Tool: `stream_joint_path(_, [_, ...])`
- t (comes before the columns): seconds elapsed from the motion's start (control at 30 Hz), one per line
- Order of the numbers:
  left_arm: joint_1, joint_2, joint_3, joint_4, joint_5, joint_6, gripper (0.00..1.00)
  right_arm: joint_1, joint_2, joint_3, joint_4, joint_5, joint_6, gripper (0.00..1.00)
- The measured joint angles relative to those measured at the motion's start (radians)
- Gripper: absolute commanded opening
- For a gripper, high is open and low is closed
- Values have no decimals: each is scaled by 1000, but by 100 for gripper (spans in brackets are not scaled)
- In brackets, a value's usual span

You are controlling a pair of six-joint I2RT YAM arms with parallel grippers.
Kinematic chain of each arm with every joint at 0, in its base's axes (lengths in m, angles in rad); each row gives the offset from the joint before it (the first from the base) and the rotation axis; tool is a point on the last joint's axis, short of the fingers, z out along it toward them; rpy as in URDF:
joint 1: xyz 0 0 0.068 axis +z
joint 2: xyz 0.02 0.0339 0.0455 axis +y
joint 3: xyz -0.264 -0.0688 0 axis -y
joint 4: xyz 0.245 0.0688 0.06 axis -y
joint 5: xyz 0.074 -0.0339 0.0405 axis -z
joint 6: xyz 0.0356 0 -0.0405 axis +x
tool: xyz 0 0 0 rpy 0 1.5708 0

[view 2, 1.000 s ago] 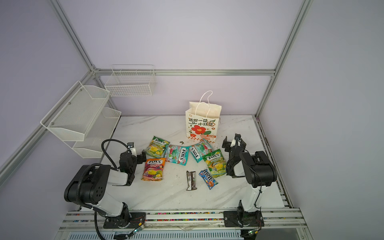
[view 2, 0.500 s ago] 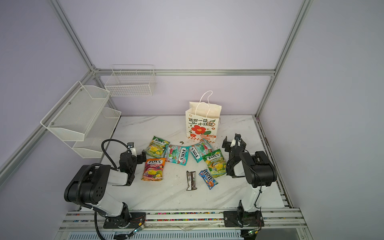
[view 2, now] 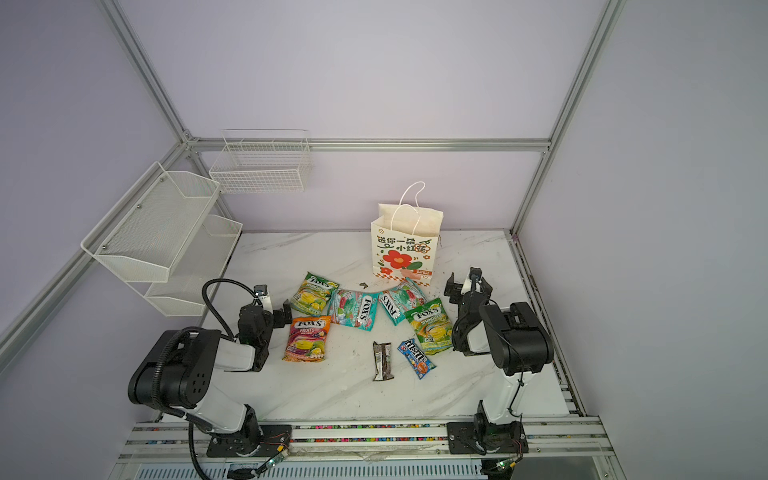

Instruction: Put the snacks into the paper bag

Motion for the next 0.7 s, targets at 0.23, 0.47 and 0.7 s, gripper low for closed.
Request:
stream_joint_path(0.23, [-2, -62, 0, -39, -63, -10, 100, 0, -10, -2, -7, -23, -9, 97])
stream_joint_path(0.47, [-124, -346, 48, -287, -219, -31, 100, 0, -257, -15, -117, -80, -26, 97])
stream_joint_path(0.7, [-170, -483, 252, -728, -224, -243, 100, 3, -597, 51, -478, -34, 193, 97])
